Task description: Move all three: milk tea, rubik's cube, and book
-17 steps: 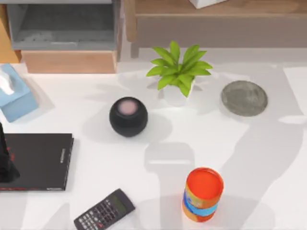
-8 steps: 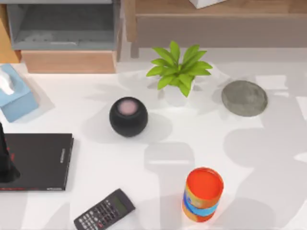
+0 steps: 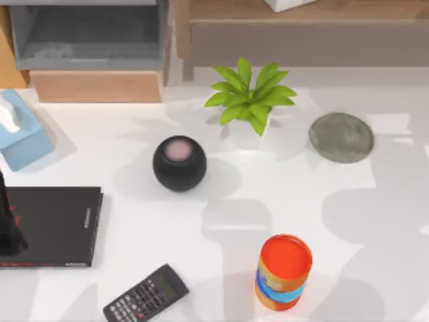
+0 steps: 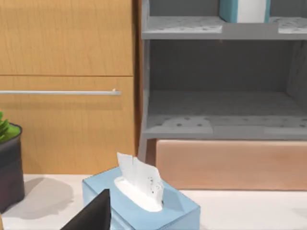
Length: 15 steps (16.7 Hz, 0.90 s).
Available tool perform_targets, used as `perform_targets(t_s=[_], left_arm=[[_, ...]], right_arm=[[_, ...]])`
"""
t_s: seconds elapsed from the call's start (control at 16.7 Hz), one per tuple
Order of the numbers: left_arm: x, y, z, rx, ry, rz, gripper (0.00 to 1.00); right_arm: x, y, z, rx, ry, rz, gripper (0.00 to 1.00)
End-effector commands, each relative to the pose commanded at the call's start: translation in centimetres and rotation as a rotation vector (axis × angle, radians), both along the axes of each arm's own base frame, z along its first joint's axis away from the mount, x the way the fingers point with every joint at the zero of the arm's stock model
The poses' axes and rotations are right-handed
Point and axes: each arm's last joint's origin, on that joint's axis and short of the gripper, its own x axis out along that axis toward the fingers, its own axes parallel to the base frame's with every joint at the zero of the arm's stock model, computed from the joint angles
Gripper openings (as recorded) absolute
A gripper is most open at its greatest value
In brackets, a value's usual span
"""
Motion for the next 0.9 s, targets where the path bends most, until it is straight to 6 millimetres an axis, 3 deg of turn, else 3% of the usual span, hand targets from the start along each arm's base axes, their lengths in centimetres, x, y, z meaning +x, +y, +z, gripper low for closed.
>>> perform_targets(t_s=[0.12,0.24,0.54,0.9], left_arm=[[0.0,0.0,0.0,0.0,0.0,0.0,1.0],[0.0,0.0,0.0,0.0,0.0,0.0,1.0],[0.0,0.0,0.0,0.0,0.0,0.0,1.0],[0.0,0.0,0.0,0.0,0.0,0.0,1.0]], right_arm=[[0.0,0.5,0.0,-0.003,-0.005,-0.001,0.0],[0.0,2.4,-0.4,-0.006,-0.018,-0.007,0.0],[-1.9,11.7,-4.2,0.03,-0.016,-0.06,0.0],[-3.7,19.3,-7.7,0.071,0.042,-0.076,0.0]])
